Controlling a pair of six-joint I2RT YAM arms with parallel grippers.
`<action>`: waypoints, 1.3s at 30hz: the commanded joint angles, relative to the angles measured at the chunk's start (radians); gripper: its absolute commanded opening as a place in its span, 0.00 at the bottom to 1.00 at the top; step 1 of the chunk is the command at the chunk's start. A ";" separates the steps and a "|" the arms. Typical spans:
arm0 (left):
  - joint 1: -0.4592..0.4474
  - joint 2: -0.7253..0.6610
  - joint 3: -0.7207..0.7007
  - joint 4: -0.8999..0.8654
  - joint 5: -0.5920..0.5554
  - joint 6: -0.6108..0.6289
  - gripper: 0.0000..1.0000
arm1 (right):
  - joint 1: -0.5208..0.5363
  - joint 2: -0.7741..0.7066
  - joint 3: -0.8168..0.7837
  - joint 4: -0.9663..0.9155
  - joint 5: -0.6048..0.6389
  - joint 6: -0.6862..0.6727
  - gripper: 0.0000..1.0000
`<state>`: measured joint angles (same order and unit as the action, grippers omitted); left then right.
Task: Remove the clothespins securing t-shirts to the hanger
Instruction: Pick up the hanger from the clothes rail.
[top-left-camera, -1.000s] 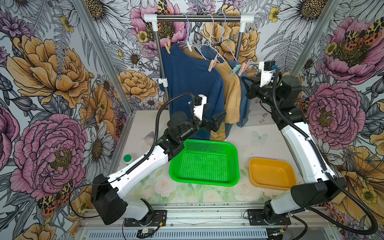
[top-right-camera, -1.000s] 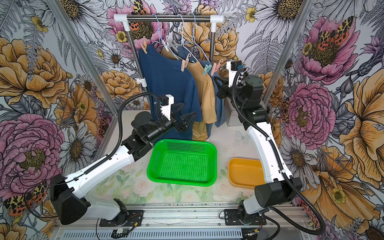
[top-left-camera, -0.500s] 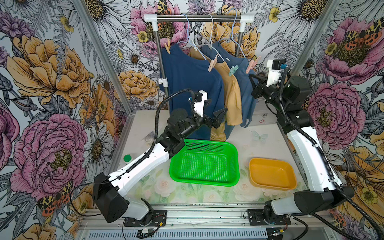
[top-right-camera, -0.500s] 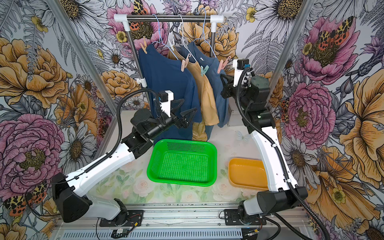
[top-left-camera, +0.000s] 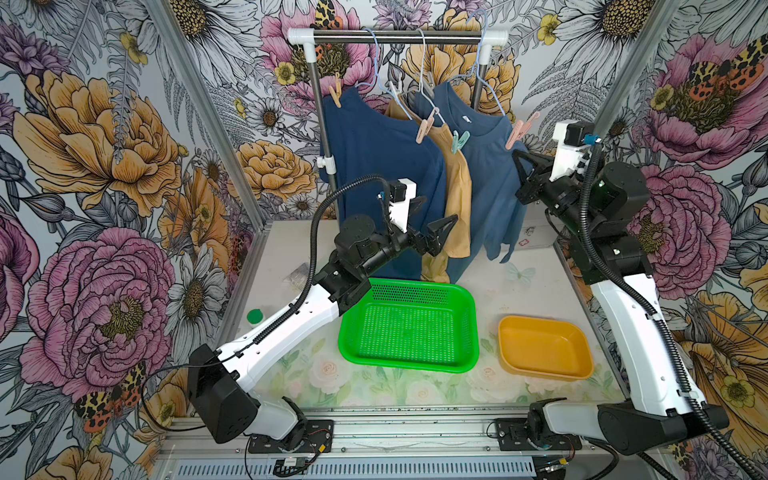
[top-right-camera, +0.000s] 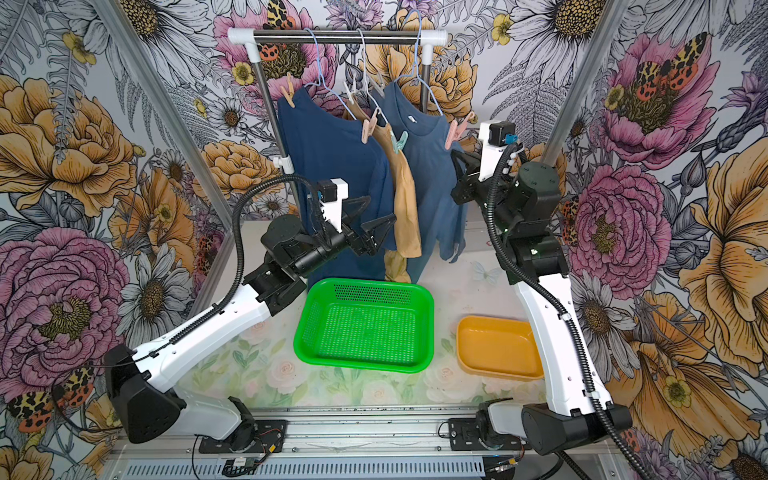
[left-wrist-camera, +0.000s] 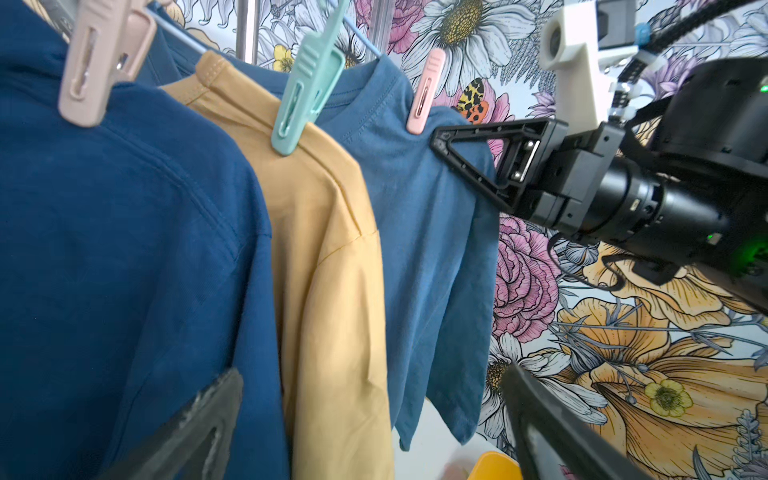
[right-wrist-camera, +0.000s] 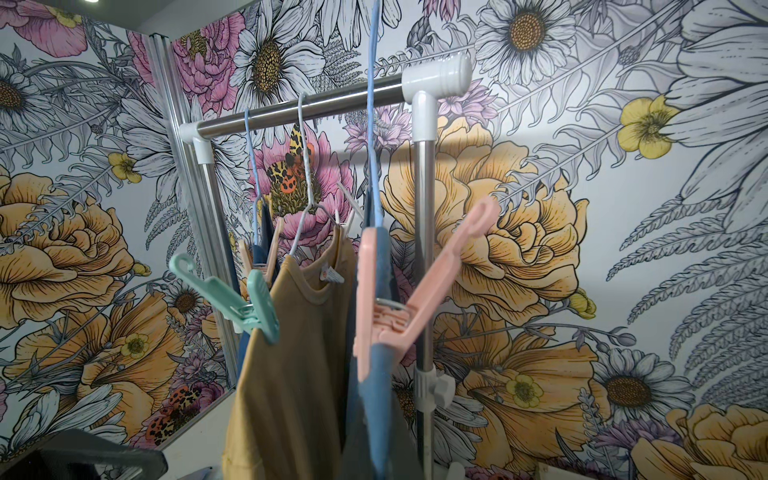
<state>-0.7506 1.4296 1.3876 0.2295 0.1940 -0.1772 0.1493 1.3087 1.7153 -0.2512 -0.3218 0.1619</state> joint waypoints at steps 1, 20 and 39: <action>-0.003 0.019 0.074 0.038 0.048 -0.008 0.99 | -0.011 -0.050 -0.011 0.093 0.028 -0.012 0.00; 0.103 0.219 0.509 0.007 0.065 -0.062 0.99 | -0.020 -0.156 -0.133 0.092 0.025 -0.003 0.00; 0.211 0.477 0.893 -0.096 0.204 -0.213 0.99 | -0.027 -0.167 -0.060 0.070 0.033 -0.021 0.00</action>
<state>-0.5472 1.9148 2.2631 0.1860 0.3546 -0.3695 0.1337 1.1824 1.5860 -0.2546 -0.2920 0.1551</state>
